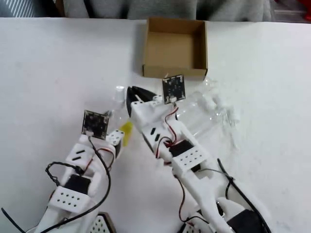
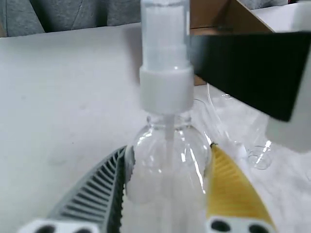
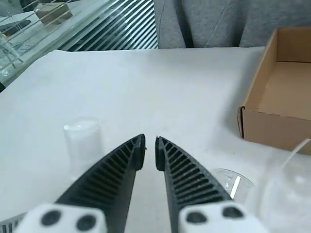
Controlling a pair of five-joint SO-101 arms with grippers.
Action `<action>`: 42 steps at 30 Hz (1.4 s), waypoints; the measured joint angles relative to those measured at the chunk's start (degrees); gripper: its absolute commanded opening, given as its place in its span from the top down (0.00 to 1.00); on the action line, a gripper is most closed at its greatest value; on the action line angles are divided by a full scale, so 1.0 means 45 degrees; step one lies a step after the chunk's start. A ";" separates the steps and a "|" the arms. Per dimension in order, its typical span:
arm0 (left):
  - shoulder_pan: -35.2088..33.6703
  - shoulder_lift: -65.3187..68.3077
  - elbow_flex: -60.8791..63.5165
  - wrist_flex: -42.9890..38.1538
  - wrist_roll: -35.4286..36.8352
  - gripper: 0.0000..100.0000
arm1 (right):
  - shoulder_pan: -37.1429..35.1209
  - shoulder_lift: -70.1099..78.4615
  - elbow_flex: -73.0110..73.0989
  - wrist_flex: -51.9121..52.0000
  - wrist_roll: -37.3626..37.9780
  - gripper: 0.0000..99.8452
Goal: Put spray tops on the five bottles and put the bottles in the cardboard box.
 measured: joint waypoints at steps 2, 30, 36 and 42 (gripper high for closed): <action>0.0000 0.0000 0.0000 0.0000 0.0000 0.95 | 0.0430 -0.0117 0.0000 0.0117 0.0410 0.98; -0.0176 0.0000 -0.1875 -0.2657 0.0918 0.95 | 0.7326 0.0020 -0.1934 0.7092 0.2501 0.98; -0.0293 0.0000 -0.1563 -0.1836 0.1817 0.95 | 0.7404 0.3653 -0.5919 0.8694 0.2813 0.98; -0.0938 0.0020 -0.0801 -0.2286 0.1094 0.95 | 0.7560 0.8733 -1.3460 1.3226 0.2833 0.98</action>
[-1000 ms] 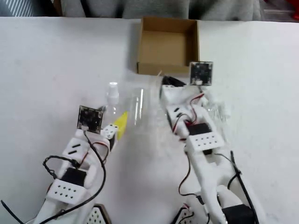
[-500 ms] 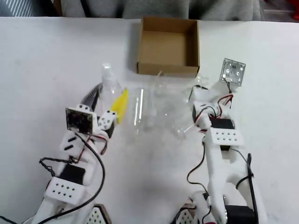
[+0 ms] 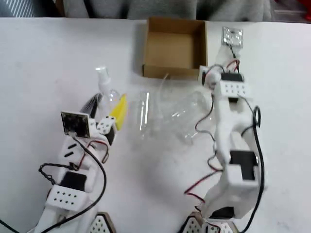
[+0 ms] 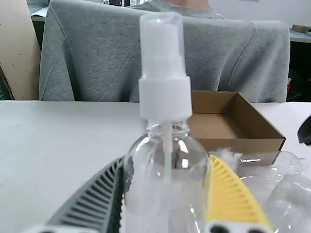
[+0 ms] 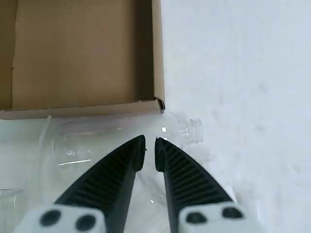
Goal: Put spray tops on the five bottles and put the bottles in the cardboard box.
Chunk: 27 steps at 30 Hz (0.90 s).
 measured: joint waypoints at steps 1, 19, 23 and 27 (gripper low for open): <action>0.0000 0.0000 0.0156 -0.0195 -0.0020 0.95 | 0.0000 0.0762 -0.1231 0.0586 0.0137 0.98; 0.0000 0.0000 0.0293 -0.0606 -0.0059 0.95 | -0.0059 1.1878 -1.7387 0.4904 0.1641 0.89; 0.0000 0.0000 0.0293 -0.0606 -0.0059 0.95 | -0.0078 1.3402 -1.8266 0.4904 0.1641 0.91; 0.0000 0.0000 0.0293 -0.0606 -0.0059 0.95 | -0.0078 1.3734 -1.8696 0.5001 0.1700 0.98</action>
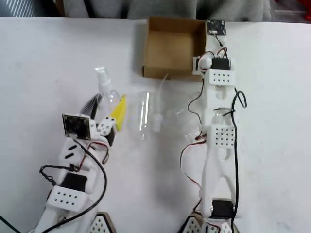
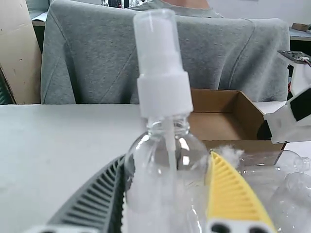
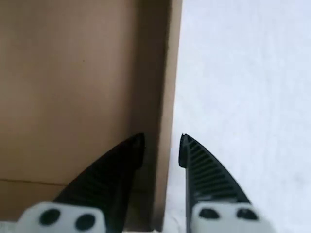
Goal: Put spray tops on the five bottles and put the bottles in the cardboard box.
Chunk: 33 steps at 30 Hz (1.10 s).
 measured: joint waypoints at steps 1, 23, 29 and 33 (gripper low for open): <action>0.0000 0.0000 0.0000 0.0000 0.0000 0.95 | 0.0000 0.0020 -0.0039 0.0156 0.0176 0.98; -0.0039 0.0000 0.0234 0.0000 0.0000 0.95 | -0.0313 0.0000 -0.2110 0.6173 0.2657 0.98; -0.0039 0.0000 0.0234 0.0000 0.0000 0.95 | -0.0137 0.0000 -0.2110 0.6310 0.2462 0.98; -0.0039 0.0000 0.0234 0.0000 0.0000 0.95 | -0.0098 0.0000 -0.2090 0.6349 0.2462 0.98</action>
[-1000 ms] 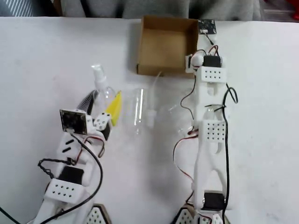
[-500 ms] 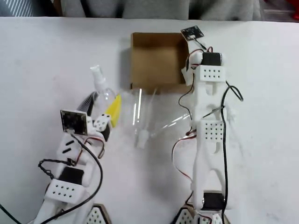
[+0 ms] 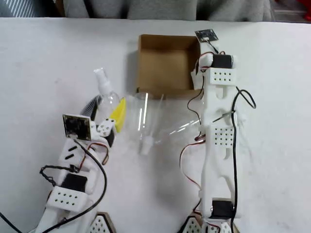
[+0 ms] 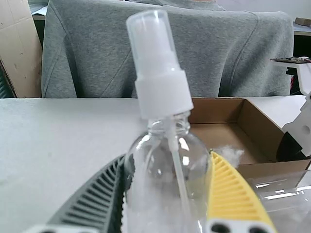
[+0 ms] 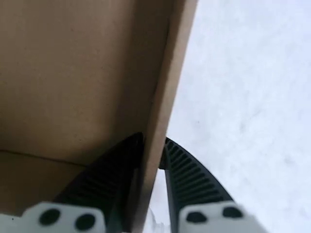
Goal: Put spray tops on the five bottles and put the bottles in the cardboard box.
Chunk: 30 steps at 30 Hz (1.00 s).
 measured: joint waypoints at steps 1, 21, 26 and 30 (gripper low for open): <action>0.0000 0.0000 0.0000 0.0000 0.0000 0.95 | 0.0000 0.0000 0.0039 0.0000 0.0000 0.98; 0.0000 0.0000 0.0000 0.0000 0.0000 0.95 | 0.0059 -0.3712 0.6681 0.0000 -0.0567 0.98; 0.0000 -0.0020 0.0215 0.0000 -0.0117 0.95 | 0.0078 -0.4591 0.7912 0.0000 -0.0567 0.98; 0.0000 -0.0020 0.0215 0.0000 -0.0586 0.95 | -0.0039 -0.4786 0.7971 0.0000 -0.0410 0.98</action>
